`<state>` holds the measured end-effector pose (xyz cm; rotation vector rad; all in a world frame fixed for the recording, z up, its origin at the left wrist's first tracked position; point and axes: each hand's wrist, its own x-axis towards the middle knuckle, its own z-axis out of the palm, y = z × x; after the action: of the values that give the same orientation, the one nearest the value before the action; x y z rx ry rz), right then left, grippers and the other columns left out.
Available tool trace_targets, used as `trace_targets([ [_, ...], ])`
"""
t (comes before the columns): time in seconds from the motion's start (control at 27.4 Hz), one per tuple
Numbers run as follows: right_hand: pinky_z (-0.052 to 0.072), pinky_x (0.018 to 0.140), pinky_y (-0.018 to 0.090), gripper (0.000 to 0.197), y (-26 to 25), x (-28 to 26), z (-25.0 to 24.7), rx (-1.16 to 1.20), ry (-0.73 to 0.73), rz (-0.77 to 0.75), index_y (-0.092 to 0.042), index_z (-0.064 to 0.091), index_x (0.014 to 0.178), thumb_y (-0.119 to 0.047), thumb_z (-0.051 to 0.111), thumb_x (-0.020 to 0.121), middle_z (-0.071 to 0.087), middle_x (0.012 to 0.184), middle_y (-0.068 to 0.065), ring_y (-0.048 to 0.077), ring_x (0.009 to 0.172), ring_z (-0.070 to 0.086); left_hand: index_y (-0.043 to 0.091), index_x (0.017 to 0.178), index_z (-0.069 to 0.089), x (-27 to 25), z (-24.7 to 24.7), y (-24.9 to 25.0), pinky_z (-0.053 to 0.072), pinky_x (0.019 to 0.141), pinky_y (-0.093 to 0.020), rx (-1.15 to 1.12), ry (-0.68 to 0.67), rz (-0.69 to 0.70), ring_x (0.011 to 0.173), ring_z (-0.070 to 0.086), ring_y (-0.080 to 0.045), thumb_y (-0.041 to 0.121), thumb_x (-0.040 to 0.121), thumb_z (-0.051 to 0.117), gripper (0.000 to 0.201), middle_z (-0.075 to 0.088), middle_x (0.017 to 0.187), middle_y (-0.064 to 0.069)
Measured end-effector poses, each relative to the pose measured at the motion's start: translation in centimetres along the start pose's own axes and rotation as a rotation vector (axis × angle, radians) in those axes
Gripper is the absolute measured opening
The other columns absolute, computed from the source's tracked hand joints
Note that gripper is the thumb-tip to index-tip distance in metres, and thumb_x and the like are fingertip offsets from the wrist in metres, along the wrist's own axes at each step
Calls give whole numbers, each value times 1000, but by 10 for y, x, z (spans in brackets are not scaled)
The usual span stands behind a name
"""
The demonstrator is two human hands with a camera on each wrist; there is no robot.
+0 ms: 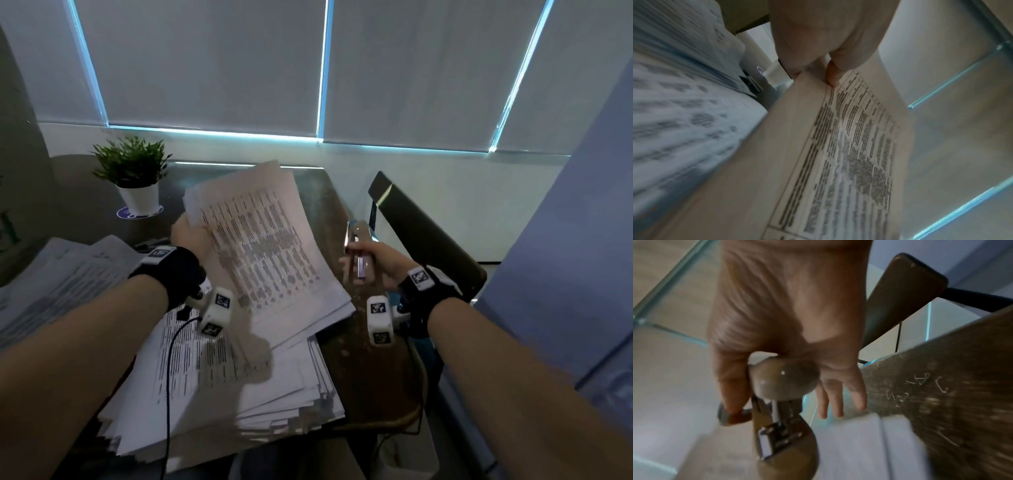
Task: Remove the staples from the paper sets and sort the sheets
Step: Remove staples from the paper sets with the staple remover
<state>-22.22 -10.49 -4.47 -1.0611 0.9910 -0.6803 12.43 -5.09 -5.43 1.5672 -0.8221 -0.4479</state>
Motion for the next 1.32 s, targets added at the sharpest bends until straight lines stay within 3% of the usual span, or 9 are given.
trace_targets([
  [0.11, 51, 69, 38, 36, 16, 17, 3, -181, -77, 74, -7, 62, 99, -31, 74, 75, 61, 88, 12, 26, 75, 59, 0, 111, 62, 10, 16, 11, 49, 89, -45, 12, 25, -21, 105, 61, -37, 10, 90, 49, 27, 64, 113, -22],
  [0.26, 53, 93, 48, 33, 28, 32, 3, -215, -74, 33, -6, 57, 119, -17, 65, 89, 65, 110, 18, 32, 95, 64, 3, 106, 65, 29, 27, 18, 49, 84, -41, -164, 15, -72, 100, 63, -32, 18, 82, 55, 29, 67, 109, -19],
  [0.4, 55, 90, 43, 28, 26, 46, 11, -202, -52, -8, -4, 58, 116, -19, 64, 92, 66, 104, 16, 28, 95, 66, 1, 114, 60, 44, 29, 33, 48, 83, -39, -178, 107, -23, 97, 59, -25, 12, 89, 56, 28, 63, 106, -13],
  [0.48, 57, 79, 40, 18, 21, 54, 21, -44, 25, -75, -2, 62, 105, -15, 62, 93, 65, 92, 13, 25, 81, 65, 1, 118, 55, 47, 34, 34, 46, 86, -39, -208, 50, -62, 93, 51, -21, 34, 88, 58, 45, 60, 104, -13],
  [0.58, 58, 64, 36, 8, 5, 74, 34, 200, 151, -131, -4, 64, 89, -11, 63, 93, 65, 78, 10, 22, 69, 63, -5, 122, 56, 45, 43, 18, 44, 83, -35, 214, -191, -124, 91, 48, -20, 45, 95, 41, 59, 60, 117, -23],
  [0.77, 54, 92, 47, 59, -7, 152, 15, 29, 398, -66, -2, 67, 95, -40, 86, 55, 71, 88, 14, 28, 87, 68, 10, 138, 43, -10, 51, 0, 39, 88, -25, 1164, -766, -146, 124, 51, -25, 47, 85, 65, 68, 51, 136, -9],
  [1.06, 54, 86, 39, 32, -3, 151, 18, -384, 364, 93, -6, 58, 98, -33, 70, 88, 64, 86, 13, 27, 80, 63, 15, 124, 51, 23, 24, -10, 44, 80, -29, 1161, -655, -125, 111, 55, -25, 25, 78, 77, 54, 56, 125, -8],
  [1.21, 50, 101, 45, 46, -10, 151, 22, -574, 302, 38, -1, 61, 112, -36, 72, 85, 66, 118, 19, 34, 110, 64, 9, 112, 64, 23, 15, -10, 46, 88, -31, 1423, -606, 59, 109, 59, -25, 28, 90, 60, 29, 63, 117, -9],
  [1.32, 52, 97, 36, 30, -13, 138, 30, -574, 371, -19, -1, 61, 97, -29, 69, 88, 67, 107, 15, 29, 104, 65, 5, 108, 64, 12, 28, -7, 44, 87, -33, 1302, -650, 207, 110, 57, -29, 26, 91, 58, 28, 62, 114, -13],
])
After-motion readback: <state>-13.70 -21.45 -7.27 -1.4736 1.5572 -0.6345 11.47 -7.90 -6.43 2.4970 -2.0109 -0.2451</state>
